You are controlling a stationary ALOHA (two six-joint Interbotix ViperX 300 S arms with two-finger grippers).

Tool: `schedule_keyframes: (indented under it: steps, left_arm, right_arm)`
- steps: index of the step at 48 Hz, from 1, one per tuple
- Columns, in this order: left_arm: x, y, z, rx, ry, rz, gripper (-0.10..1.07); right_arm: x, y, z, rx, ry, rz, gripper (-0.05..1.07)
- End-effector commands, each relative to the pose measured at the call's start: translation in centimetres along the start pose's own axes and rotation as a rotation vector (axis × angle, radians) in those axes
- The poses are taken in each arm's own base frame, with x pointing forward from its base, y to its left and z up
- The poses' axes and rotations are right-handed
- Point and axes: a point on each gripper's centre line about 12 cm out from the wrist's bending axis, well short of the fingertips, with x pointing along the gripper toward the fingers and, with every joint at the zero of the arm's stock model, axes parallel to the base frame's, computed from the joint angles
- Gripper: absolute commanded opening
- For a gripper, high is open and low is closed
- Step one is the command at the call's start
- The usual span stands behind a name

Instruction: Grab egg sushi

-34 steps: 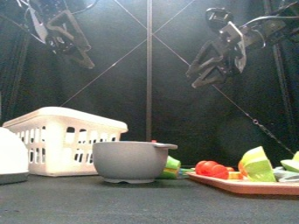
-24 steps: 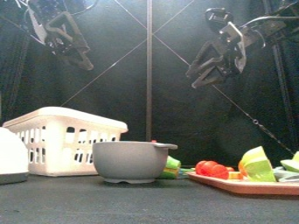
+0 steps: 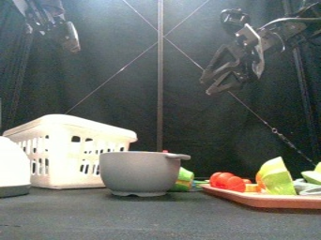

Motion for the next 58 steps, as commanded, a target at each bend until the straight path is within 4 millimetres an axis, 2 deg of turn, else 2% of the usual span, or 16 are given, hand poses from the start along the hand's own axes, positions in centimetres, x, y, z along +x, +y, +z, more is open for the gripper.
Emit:
schedule_keyframes:
  steps: [1,5,10,17,22,29,40,49,58]
  left_arm:
    - [0.9,-0.8,0.5,-0.043,0.154,0.053,0.94]
    - [2.4,-1.1,-0.1,-0.122,0.262,0.103,0.94]
    - [4.0,-3.0,-0.6,-0.223,0.325,0.154,0.94]
    - [4.7,-6.3,-0.4,-0.246,0.276,0.235,0.94]
    - [4.8,-7.7,-0.2,-0.250,0.253,0.298,0.95]
    - [5.5,-9.5,-0.9,-0.263,0.294,0.283,0.95]
    - [8.4,-10.8,-4.5,-0.276,0.429,0.320,0.95]
    - [9.7,-12.1,-5.6,-0.246,0.454,0.320,0.95]
    - [10.6,-11.4,-7.1,-0.246,0.480,0.339,0.95]
  right_arm:
    - [-0.2,0.2,1.1,0.017,-0.026,0.008,0.96]
    - [-0.2,0.2,1.2,0.016,-0.028,0.009,0.96]
    - [-0.2,0.3,1.1,0.010,-0.028,0.010,0.96]
    - [-0.2,0.3,1.2,0.001,-0.033,0.011,0.96]
    - [-0.2,0.3,1.3,-0.009,-0.038,0.011,0.96]
    - [-0.2,0.3,1.3,-0.008,-0.038,0.011,0.96]
    - [-0.3,0.5,1.0,0.002,-0.030,0.019,0.96]
    - [-0.2,0.5,1.4,-0.014,-0.042,0.018,0.96]
    - [-0.2,0.3,1.2,-0.020,-0.041,0.012,0.96]
